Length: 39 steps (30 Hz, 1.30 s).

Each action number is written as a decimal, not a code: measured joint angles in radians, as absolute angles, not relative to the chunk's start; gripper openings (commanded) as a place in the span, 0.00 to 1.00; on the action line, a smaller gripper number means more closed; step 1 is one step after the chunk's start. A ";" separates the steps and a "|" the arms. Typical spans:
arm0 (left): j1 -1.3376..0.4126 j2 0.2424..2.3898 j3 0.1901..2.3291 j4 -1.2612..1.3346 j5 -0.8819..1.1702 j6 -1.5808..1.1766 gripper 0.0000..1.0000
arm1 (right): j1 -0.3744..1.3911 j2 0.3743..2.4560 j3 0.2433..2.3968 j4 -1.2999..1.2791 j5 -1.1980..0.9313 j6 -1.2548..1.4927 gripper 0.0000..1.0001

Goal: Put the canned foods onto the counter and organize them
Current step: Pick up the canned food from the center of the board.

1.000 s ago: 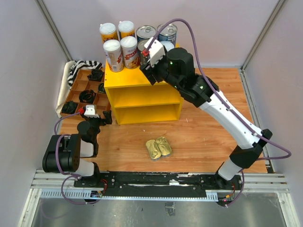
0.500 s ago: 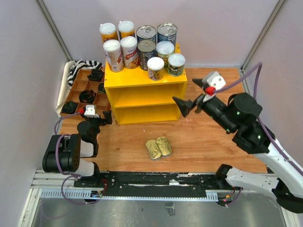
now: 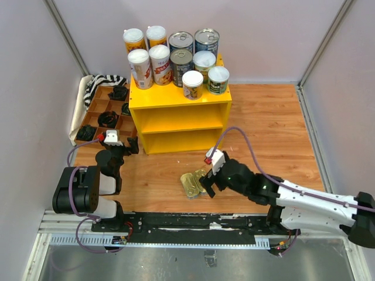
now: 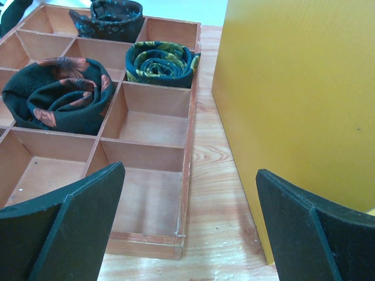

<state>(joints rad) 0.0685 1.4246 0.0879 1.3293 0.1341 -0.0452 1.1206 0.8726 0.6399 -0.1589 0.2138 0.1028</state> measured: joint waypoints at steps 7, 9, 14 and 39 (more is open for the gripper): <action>0.068 1.425 0.088 1.329 0.134 -0.045 1.00 | 1.233 1.039 0.577 -0.152 0.227 0.269 0.99; 0.068 1.425 0.088 1.329 0.134 -0.045 1.00 | 1.245 1.075 0.577 -0.151 0.225 0.294 0.99; 0.068 1.425 0.088 1.329 0.134 -0.045 1.00 | 1.250 1.167 0.577 -0.134 0.236 0.339 0.98; 0.068 1.425 0.088 1.329 0.134 -0.045 1.00 | 1.082 1.317 0.586 -0.040 0.204 0.327 0.74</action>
